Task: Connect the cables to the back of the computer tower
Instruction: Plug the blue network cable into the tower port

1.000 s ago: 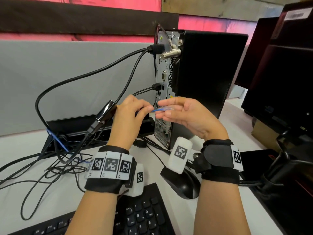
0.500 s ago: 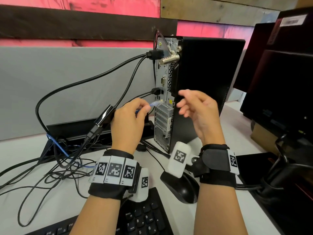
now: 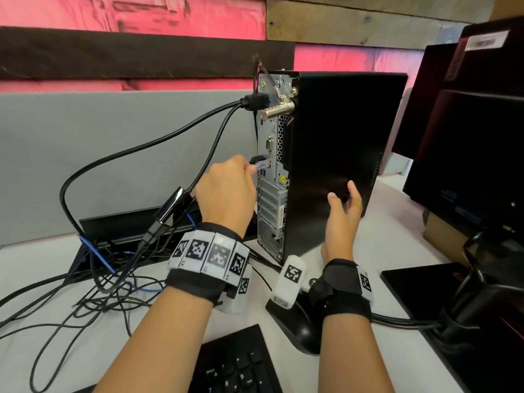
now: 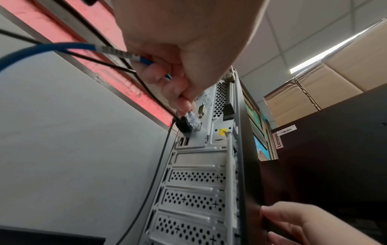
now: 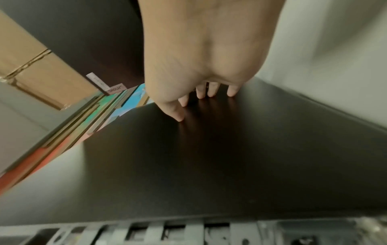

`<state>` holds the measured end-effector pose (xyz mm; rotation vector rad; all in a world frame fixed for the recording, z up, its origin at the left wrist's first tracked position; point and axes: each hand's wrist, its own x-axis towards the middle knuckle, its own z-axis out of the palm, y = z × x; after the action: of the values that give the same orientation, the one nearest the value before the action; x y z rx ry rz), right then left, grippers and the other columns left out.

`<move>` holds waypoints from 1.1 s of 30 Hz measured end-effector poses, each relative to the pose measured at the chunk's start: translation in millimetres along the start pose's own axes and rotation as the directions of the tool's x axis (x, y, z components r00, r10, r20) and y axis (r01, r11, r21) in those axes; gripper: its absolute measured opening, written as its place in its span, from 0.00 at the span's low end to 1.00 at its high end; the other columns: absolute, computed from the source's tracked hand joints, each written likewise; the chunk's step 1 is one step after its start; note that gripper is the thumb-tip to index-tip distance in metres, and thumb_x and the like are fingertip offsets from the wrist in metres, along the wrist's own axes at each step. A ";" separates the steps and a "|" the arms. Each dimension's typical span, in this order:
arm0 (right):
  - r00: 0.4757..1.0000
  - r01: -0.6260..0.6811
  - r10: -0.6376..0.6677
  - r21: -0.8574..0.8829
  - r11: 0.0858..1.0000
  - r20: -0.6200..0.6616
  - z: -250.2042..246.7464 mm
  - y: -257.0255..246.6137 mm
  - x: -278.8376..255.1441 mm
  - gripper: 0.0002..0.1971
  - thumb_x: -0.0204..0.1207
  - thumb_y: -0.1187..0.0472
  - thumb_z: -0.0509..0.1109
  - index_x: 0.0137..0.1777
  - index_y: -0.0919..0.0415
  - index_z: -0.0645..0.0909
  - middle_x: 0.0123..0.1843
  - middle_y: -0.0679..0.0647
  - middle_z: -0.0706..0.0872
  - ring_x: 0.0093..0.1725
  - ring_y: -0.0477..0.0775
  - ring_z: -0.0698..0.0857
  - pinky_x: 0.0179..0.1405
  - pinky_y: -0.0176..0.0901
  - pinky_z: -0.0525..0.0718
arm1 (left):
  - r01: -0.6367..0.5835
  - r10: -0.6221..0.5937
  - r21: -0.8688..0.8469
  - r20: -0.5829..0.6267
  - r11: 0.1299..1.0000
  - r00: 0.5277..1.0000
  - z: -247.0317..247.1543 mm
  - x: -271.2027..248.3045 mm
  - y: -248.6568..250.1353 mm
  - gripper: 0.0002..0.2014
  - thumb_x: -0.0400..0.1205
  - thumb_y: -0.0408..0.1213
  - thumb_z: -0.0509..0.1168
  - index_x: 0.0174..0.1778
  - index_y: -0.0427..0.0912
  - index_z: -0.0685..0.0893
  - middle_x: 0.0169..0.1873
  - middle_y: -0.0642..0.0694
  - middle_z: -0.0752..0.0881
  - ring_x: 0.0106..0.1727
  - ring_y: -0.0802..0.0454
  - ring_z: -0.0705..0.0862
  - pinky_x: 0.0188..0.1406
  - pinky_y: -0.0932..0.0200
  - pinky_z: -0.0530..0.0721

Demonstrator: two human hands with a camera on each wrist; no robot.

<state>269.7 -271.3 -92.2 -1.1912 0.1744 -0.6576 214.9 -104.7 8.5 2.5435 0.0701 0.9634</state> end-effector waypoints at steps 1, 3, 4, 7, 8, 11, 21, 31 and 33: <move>1.000 -0.019 0.019 0.015 1.000 -0.003 -2.3 3.3 0.5 0.25 0.82 0.62 0.65 0.77 0.45 0.70 0.82 0.47 0.64 0.77 0.40 0.63 0.72 0.37 0.65 | -0.009 0.009 0.017 0.011 1.000 1.000 -0.1 0.5 1.1 0.14 0.85 0.46 0.57 0.54 0.44 0.85 0.43 0.42 0.89 0.47 0.41 0.86 0.35 0.55 0.73; 0.998 -0.050 0.051 0.043 0.998 -0.021 -5.5 11.0 -0.8 0.25 0.82 0.64 0.65 0.77 0.44 0.70 0.82 0.48 0.65 0.81 0.44 0.63 0.74 0.39 0.65 | -0.018 0.017 0.041 0.022 0.999 1.000 -0.3 0.7 3.0 0.14 0.86 0.46 0.57 0.53 0.44 0.85 0.43 0.42 0.89 0.46 0.40 0.86 0.33 0.56 0.72; 0.998 -0.056 0.058 0.048 0.997 -0.032 -5.6 14.4 -2.1 0.26 0.82 0.64 0.64 0.77 0.44 0.69 0.82 0.49 0.65 0.81 0.46 0.62 0.75 0.39 0.65 | -0.016 0.015 0.036 0.025 0.999 1.000 -0.3 1.0 3.5 0.14 0.86 0.46 0.57 0.53 0.44 0.85 0.42 0.42 0.89 0.46 0.41 0.86 0.33 0.56 0.72; 0.996 -0.067 0.069 0.053 0.996 -0.048 -2.8 20.3 -2.8 0.26 0.82 0.65 0.63 0.79 0.45 0.66 0.83 0.51 0.64 0.83 0.50 0.62 0.72 0.38 0.65 | -0.016 0.016 0.017 0.033 1.000 0.999 -0.6 1.9 2.9 0.14 0.86 0.45 0.57 0.53 0.43 0.85 0.41 0.42 0.89 0.44 0.42 0.86 0.33 0.55 0.72; 0.997 -0.066 0.068 0.051 0.997 -0.047 -1.9 21.1 -1.8 0.27 0.83 0.65 0.62 0.79 0.45 0.66 0.83 0.51 0.64 0.82 0.51 0.63 0.72 0.38 0.65 | -0.020 0.019 0.023 0.033 1.000 0.999 -0.2 2.1 2.7 0.14 0.86 0.45 0.57 0.53 0.43 0.85 0.41 0.42 0.89 0.44 0.42 0.86 0.33 0.55 0.72; 0.997 -0.066 0.068 0.039 0.997 -0.049 -1.9 24.2 1.1 0.27 0.82 0.63 0.63 0.79 0.44 0.66 0.82 0.51 0.65 0.82 0.52 0.64 0.72 0.39 0.66 | -0.036 0.034 0.060 0.034 0.998 0.999 1.7 3.5 3.6 0.14 0.86 0.45 0.56 0.53 0.43 0.85 0.41 0.41 0.89 0.43 0.41 0.86 0.32 0.56 0.70; 0.996 -0.074 0.076 0.038 0.997 -0.052 -3.1 27.8 1.6 0.27 0.83 0.62 0.62 0.79 0.40 0.66 0.83 0.50 0.64 0.82 0.52 0.64 0.71 0.41 0.66 | -0.051 0.047 0.123 0.035 0.991 0.998 4.1 7.4 5.0 0.15 0.87 0.46 0.55 0.54 0.42 0.84 0.41 0.40 0.88 0.35 0.47 0.74 0.33 0.56 0.68; 0.994 -0.081 0.083 0.038 0.996 -0.068 -1.1 26.6 -1.3 0.27 0.83 0.64 0.61 0.79 0.42 0.66 0.83 0.51 0.64 0.82 0.53 0.64 0.70 0.39 0.66 | -0.074 0.072 0.103 0.025 0.992 0.997 4.6 6.6 7.3 0.15 0.87 0.45 0.55 0.55 0.41 0.84 0.43 0.39 0.89 0.44 0.38 0.86 0.34 0.55 0.71; 0.994 -0.079 0.082 0.037 0.996 -0.071 -0.6 27.1 -1.5 0.27 0.83 0.64 0.61 0.79 0.42 0.66 0.83 0.50 0.64 0.82 0.53 0.64 0.71 0.40 0.66 | -0.077 0.075 0.104 0.031 0.992 0.997 5.1 6.5 7.5 0.15 0.87 0.45 0.54 0.56 0.41 0.83 0.44 0.39 0.89 0.45 0.38 0.86 0.34 0.55 0.72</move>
<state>278.6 -265.3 -117.1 -1.1225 0.2694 -0.6310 222.4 -112.3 12.0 2.6721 0.0164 0.9776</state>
